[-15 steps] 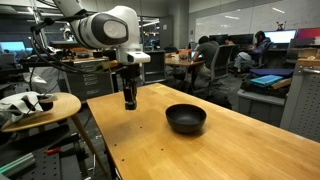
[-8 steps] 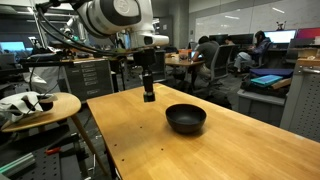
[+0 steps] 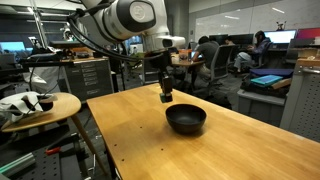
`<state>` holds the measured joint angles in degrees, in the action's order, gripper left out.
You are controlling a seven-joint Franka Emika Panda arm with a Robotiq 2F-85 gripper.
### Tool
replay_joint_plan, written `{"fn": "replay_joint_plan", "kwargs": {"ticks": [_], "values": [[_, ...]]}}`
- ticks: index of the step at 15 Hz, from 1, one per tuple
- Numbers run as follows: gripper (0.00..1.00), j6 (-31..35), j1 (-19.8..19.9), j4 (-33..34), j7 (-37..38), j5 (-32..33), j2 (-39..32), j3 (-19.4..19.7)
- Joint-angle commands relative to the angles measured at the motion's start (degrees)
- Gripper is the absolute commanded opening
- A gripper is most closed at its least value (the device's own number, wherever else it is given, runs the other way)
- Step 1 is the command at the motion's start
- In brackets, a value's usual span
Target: Put the block in the bowl
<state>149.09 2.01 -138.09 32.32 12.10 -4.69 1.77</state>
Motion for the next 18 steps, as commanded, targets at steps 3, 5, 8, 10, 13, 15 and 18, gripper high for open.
{"fn": "replay_joint_plan", "kwargs": {"ticks": [3,5,8,10,13,15,18], "values": [[0.17,6.07,0.48,7.15,-9.46,-5.7,-9.75,1.82],[0.17,7.28,0.77,9.2,-12.6,-8.89,-12.77,1.78],[0.17,8.94,0.99,12.69,-15.99,-11.69,-17.43,1.66],[0.17,9.75,1.22,14.72,-17.83,-13.19,-20.1,1.33],[0.17,10.23,1.51,17.25,-19.68,-15.01,-23.51,0.95],[0.17,10.54,1.71,18.65,-20.57,-16.18,-25.43,0.58],[0.63,10.42,1.33,20.33,-20.97,-16.7,-27.37,0.66]]}}
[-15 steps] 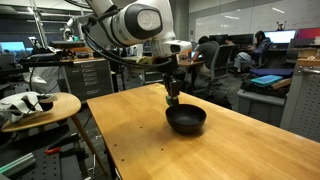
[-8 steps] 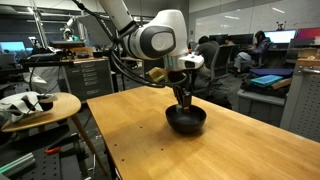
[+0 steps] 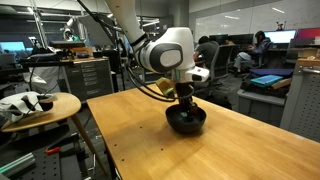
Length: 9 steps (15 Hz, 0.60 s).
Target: Put the block in the bowl
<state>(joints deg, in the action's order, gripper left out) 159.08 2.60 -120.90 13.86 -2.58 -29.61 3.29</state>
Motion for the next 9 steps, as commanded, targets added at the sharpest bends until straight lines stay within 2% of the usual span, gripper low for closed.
{"fn": "replay_joint_plan", "kwargs": {"ticks": [1,5,6,9], "values": [[0.68,0.16,0.7,3.49,-2.59,-2.12,-2.49,-0.93],[0.97,-2.2,0.72,3.68,-3.75,-1.86,0.42,-1.32],[1.0,-3.89,0.72,3.36,-4.49,-1.62,2.19,-1.44],[1.0,-9.67,0.43,2.0,-6.29,-1.21,8.34,-1.67]]}}
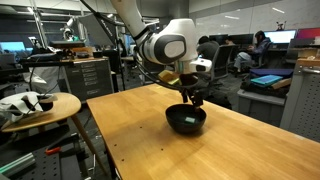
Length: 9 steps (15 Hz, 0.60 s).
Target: Put the block in the bowl
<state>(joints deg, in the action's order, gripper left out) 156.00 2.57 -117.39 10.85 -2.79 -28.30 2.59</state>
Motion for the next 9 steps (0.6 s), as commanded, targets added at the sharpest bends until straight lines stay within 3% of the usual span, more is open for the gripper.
{"fn": "replay_joint_plan", "kwargs": {"ticks": [1,3,4,9], "values": [[1.0,-8.83,-0.15,-1.79,-3.33,-0.08,9.06,-0.39],[1.0,-14.44,-1.46,-2.44,-2.81,2.62,13.7,0.83],[0.99,-10.16,-0.76,-0.07,-2.08,0.79,8.01,0.24],[1.0,-11.1,-0.82,-0.28,-2.05,0.98,8.21,0.27]]}}
